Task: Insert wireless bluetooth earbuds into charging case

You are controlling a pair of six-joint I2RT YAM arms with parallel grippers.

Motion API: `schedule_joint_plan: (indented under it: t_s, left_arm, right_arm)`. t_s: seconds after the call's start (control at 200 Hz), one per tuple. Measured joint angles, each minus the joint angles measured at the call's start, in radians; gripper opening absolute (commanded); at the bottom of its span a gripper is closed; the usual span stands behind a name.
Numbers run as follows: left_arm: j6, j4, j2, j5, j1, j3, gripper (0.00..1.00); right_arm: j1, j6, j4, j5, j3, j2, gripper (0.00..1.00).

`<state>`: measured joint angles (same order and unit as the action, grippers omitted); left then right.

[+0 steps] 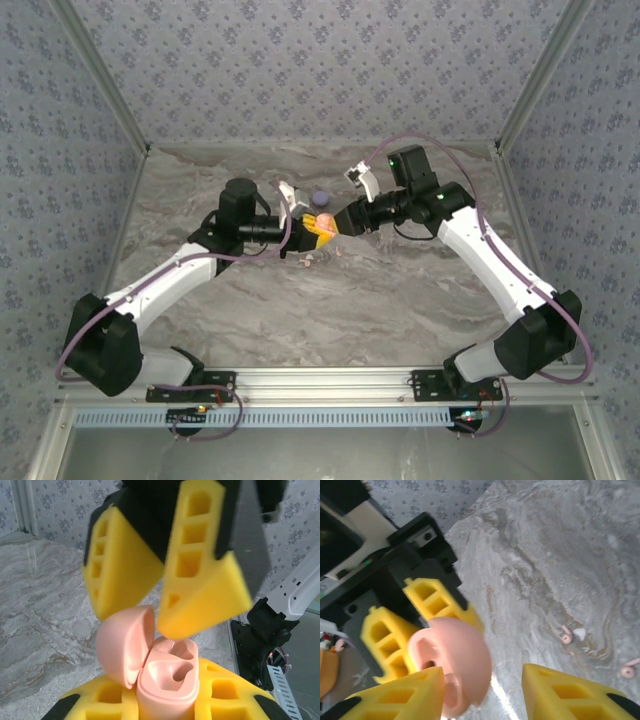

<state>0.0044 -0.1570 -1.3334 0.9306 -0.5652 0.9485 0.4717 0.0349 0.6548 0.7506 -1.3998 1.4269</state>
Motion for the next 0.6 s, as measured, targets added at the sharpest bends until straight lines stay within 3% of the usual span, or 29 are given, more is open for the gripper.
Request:
schedule_joint_plan:
  t_s: [0.255, 0.435, 0.6]
  left_arm:
    - [0.013, 0.000, 0.017, -0.022, 0.000, -0.006, 0.07]
    - [-0.006, -0.001, 0.016, -0.128, 0.005, -0.010, 0.07]
    - [-0.048, -0.006, 0.014, -0.232, 0.037, -0.044, 0.07]
  right_arm:
    - [-0.008, 0.021, -0.008, -0.010, 0.000, 0.000, 0.56]
    - [-0.015, 0.041, -0.033, -0.069, 0.005, -0.014, 0.60]
    - [-0.038, 0.084, -0.054, -0.201, 0.017, -0.030, 0.60]
